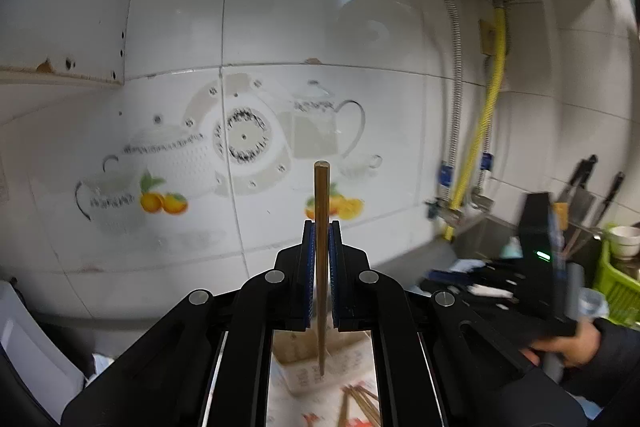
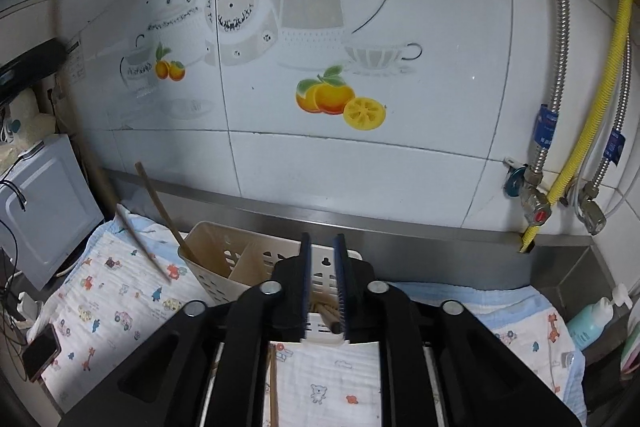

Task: Organize utensils
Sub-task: 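Lift the chopstick with the right tool and release it into the caddy, then lower the right tool and grasp a third wooden chopstick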

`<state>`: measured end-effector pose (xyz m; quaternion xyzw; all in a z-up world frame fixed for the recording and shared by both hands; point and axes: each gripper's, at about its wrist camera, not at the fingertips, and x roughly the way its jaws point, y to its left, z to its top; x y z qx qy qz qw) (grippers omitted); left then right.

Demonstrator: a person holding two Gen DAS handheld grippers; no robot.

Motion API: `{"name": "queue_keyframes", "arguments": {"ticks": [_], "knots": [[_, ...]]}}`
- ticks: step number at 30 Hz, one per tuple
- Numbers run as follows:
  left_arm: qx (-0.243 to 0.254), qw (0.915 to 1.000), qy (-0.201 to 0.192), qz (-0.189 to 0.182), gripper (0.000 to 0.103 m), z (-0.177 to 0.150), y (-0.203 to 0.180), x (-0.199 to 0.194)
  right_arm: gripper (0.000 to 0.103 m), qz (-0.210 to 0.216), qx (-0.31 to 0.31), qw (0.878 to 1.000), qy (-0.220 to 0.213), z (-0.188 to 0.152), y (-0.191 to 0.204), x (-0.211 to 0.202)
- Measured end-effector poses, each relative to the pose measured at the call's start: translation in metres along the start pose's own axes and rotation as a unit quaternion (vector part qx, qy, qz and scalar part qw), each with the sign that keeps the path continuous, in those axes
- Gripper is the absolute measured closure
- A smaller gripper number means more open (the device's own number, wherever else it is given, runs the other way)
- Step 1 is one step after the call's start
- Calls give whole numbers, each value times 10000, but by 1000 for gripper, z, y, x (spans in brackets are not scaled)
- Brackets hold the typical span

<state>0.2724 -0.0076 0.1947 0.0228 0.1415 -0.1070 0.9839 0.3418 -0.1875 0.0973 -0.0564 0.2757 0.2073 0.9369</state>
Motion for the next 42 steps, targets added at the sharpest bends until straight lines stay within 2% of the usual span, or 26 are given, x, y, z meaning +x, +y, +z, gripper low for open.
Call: {"name": "queue_keyframes", "arguments": {"ticks": [7,13,17,27,33,37,42], "knots": [[-186,9995,-99,224,98,1,10,32,83,59,-148,9997,-206,-9,0,-19],[-410,9984,183,337,98,-19,23,57,82,228,-203,9990,-330,-21,6,-34],[-520,9973,397,336,98,-33,29,68,77,348,-217,9985,-361,-32,12,-41],[-496,9961,658,304,98,-49,30,72,77,541,4,9985,62,-86,18,-44],[-560,9964,569,298,95,-43,32,57,77,524,116,9980,324,-121,20,-45],[-595,9969,434,276,95,-43,32,28,77,555,231,9966,557,-149,23,-44],[-547,9971,474,250,94,-66,32,-13,77,504,361,9944,855,-189,26,-43]]}}
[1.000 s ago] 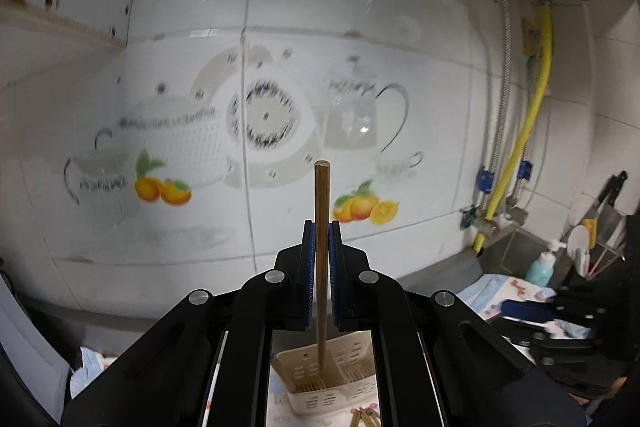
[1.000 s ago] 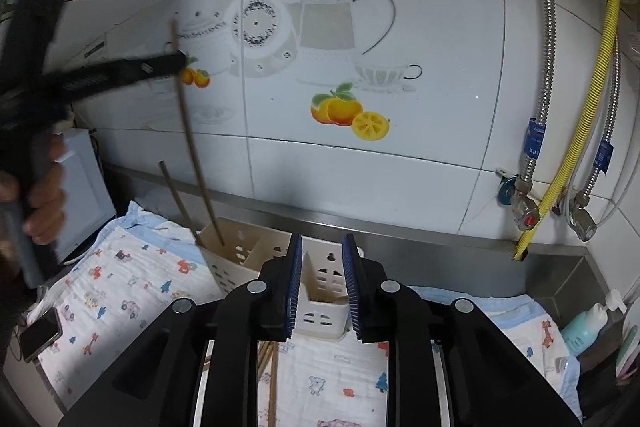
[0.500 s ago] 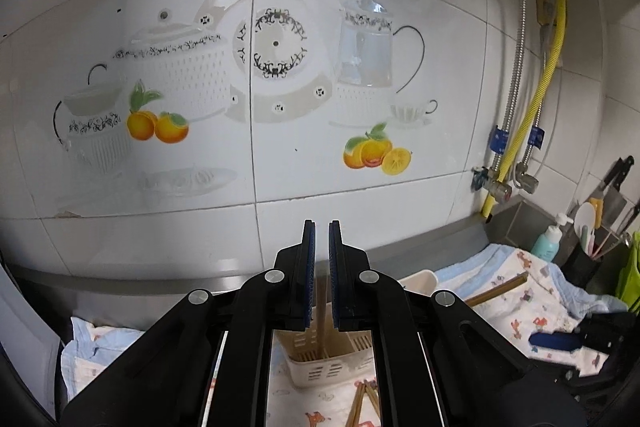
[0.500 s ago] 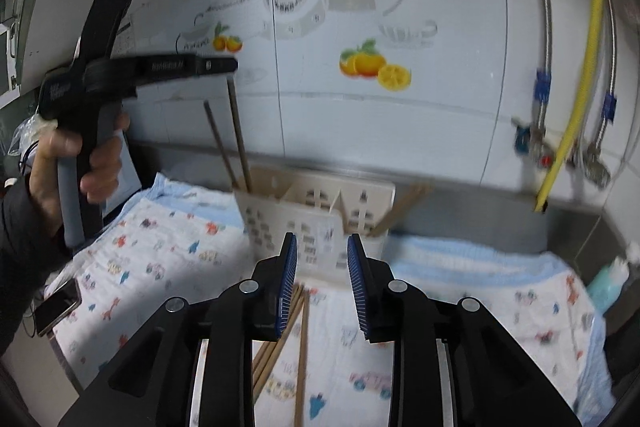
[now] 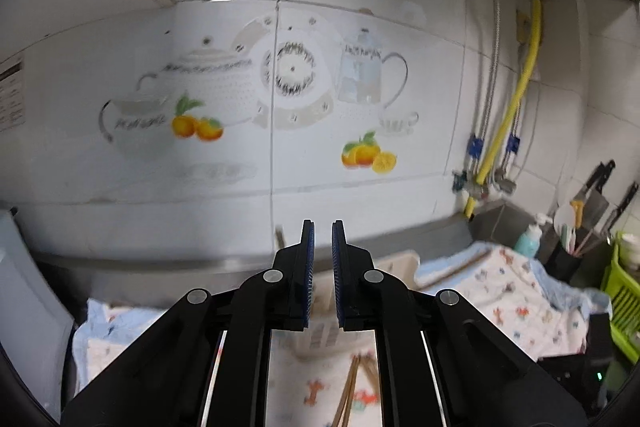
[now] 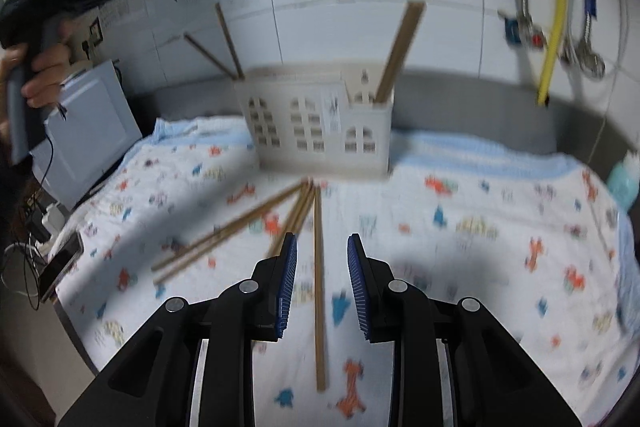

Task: Organize utensils
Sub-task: 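Lower the right tool and grasp a third wooden chopstick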

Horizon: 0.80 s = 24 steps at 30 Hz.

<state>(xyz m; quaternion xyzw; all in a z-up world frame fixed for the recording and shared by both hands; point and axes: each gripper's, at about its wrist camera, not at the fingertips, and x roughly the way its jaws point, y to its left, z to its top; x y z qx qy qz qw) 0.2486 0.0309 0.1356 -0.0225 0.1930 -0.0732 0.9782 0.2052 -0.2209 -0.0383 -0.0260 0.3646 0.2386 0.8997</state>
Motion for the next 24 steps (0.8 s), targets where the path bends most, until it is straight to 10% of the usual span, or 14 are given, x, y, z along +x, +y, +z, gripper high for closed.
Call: {"name": "queue_keyframes", "arguments": {"ticks": [24], "knots": [[-89,9828,1825,-264,81,-213,16,-8,88,-153,175,9975,661,-60,4,44]]}}
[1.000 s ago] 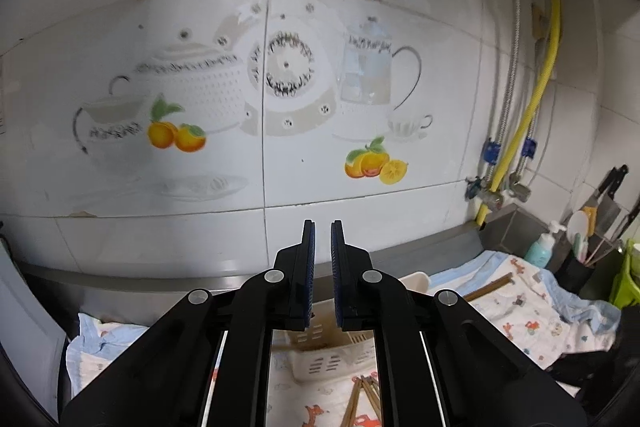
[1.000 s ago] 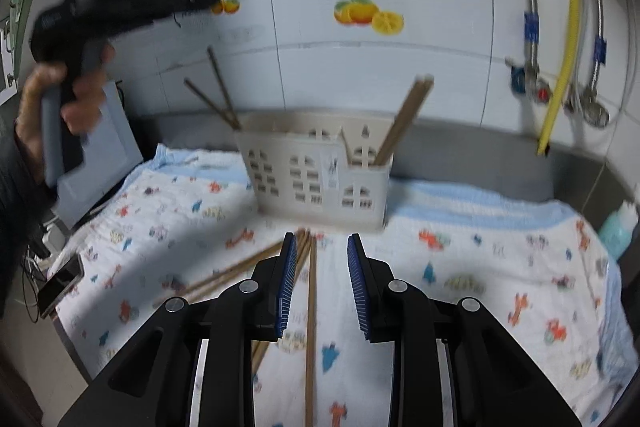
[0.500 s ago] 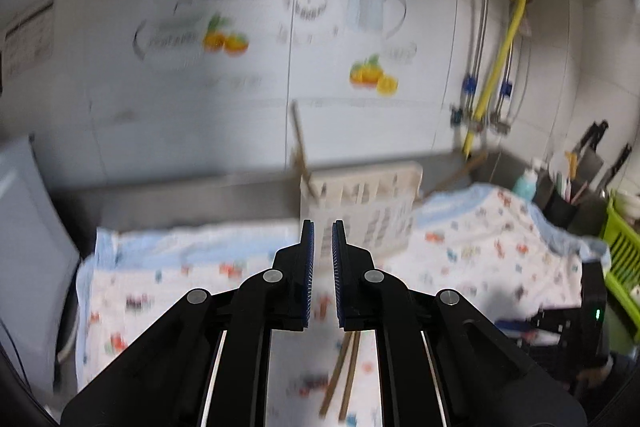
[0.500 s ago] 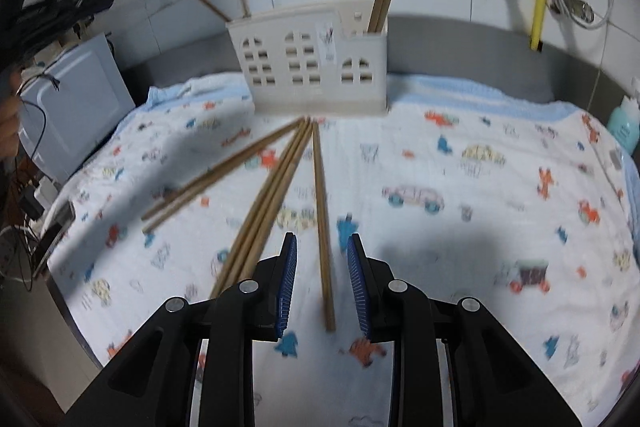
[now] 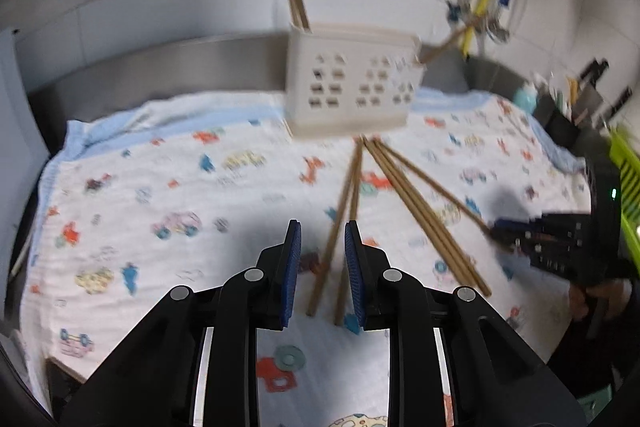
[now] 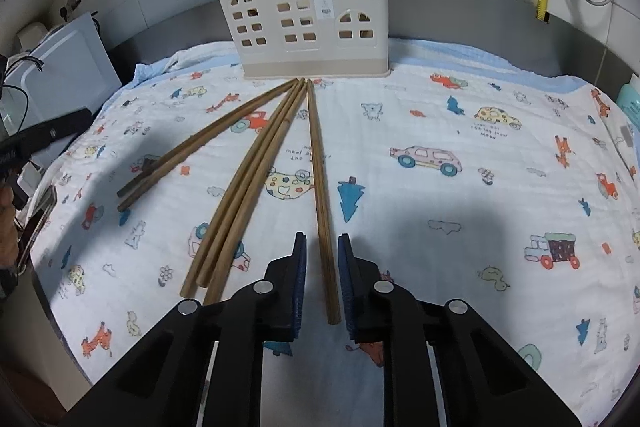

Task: Organize utensils
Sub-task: 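Lower the right tool and grasp a third wooden chopstick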

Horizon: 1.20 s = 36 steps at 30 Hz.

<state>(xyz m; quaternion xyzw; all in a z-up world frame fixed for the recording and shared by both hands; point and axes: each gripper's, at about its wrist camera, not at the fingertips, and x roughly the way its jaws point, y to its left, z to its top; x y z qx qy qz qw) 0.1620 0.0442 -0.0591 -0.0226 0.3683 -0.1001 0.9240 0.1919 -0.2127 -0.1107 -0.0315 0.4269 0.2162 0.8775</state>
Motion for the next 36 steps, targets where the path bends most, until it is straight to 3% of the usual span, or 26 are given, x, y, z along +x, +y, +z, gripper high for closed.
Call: {"name": "queue_keyframes", "arguments": {"ticks": [15,21,24,36], "knots": [[90,9981,602,76,81,-13,1,54,91,-36,-23,10000,50,1,1,11],[107,9974,707,99,82,-15,1,63,92,-37,-35,10000,60,3,2,12],[136,9969,774,72,91,-17,-2,67,92,-32,-21,10000,48,3,2,12],[235,9964,780,223,91,-16,-11,73,92,-24,-21,10000,11,3,2,14]]}}
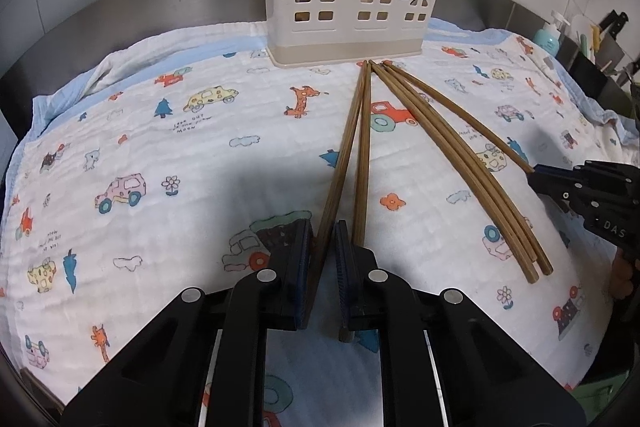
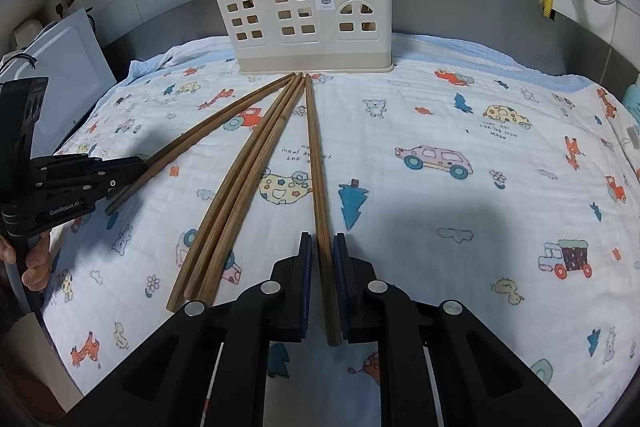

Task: Organize utensils
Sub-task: 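Lower the right tool and grasp a third wooden chopstick, then drop the chopstick into the cream caddy with the right tool while the left tool lifts its own chopstick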

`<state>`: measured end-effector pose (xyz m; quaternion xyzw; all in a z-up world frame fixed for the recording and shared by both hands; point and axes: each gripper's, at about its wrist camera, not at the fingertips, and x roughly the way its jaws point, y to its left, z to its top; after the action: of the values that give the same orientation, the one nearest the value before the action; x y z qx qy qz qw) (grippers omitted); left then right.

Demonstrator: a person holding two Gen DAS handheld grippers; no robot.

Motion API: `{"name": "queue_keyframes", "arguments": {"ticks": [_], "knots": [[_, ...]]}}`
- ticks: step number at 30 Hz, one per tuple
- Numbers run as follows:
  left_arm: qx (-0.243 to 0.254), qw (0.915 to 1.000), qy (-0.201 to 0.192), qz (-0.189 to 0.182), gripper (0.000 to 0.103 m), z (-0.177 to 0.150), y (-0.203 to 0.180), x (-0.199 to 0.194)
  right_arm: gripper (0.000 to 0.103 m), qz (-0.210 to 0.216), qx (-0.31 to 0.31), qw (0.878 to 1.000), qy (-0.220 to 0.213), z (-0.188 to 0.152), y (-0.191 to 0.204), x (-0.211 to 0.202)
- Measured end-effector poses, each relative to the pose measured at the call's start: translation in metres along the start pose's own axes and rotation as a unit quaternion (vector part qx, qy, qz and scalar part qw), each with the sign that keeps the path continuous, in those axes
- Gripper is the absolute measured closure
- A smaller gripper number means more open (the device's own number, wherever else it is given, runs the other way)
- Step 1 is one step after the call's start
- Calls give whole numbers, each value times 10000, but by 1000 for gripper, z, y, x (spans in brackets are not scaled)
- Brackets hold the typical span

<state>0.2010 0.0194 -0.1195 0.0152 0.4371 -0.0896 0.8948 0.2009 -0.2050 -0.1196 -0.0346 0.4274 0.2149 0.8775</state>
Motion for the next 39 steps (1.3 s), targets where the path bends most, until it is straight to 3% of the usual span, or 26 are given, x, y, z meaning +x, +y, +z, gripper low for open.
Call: {"name": "queue_keyframes", "arguments": {"ticks": [11,27,39], "knots": [[35,10000,2,-5,96,4,-2,-8,96,-31,-69,9999,-93,2,2,-11],[-34,9962,-852,-176,97,26,-1,-75,96,44,-243,9935,-1110,52,14,-91],[-70,9910,-1263,-435,98,46,-5,-107,96,114,-414,9889,-1421,87,21,-123]]}}
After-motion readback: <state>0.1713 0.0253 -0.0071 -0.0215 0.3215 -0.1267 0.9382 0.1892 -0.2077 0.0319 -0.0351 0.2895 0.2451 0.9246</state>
